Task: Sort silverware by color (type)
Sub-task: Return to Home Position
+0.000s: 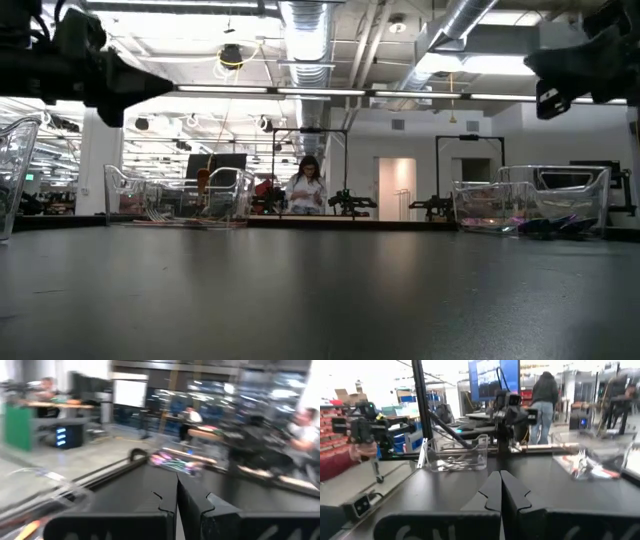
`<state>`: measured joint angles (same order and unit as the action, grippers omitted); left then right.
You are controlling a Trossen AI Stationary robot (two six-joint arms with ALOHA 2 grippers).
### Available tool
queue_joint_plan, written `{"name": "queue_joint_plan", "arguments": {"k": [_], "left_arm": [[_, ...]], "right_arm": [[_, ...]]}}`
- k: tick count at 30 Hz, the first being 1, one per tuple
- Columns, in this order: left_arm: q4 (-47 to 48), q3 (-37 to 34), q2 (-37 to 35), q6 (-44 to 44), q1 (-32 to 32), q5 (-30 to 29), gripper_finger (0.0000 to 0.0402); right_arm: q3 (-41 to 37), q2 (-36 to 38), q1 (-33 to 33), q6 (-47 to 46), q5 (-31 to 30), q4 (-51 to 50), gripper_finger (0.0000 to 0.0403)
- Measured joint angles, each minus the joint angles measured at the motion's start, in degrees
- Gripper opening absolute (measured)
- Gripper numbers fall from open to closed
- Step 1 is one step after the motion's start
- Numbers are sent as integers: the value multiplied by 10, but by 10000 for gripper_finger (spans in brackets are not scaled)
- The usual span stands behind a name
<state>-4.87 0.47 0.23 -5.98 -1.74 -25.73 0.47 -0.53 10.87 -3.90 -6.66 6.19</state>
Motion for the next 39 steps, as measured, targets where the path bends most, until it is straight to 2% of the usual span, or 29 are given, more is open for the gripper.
{"name": "queue_joint_plan", "arguments": {"k": [2, 4, 6, 10, 19, 25, 33, 37, 39], "left_arm": [[-2, 0, 0, -20, 0, -43, 0], [-7, 0, 0, -20, 0, -58, 0], [-14, 0, 0, -22, 0, -41, 0], [-12, 0, 0, -22, -3, 33, 0], [-1, -1, 0, 29, -51, 38, 0], [-23, -1, 0, 57, -51, 7, 0], [-10, -1, 0, 67, -51, -88, 0], [-4, -1, 0, -16, -51, -80, 0], [-4, -1, 0, -46, -55, -40, 0]], "right_arm": [[0, -9, 0, -13, -17, -14, 12], [0, -9, 0, -24, -28, -23, 12], [0, -4, 0, -26, -27, -21, 12], [0, 3, 0, -21, -25, -31, 12], [0, -28, 0, -21, -25, -36, 12], [0, -45, -13, -14, -25, -39, 12], [-1, -43, -16, -41, -25, -39, 12], [-1, -43, -16, -41, -25, -39, 12], [-1, -43, -16, -42, -25, -40, 12]]}}
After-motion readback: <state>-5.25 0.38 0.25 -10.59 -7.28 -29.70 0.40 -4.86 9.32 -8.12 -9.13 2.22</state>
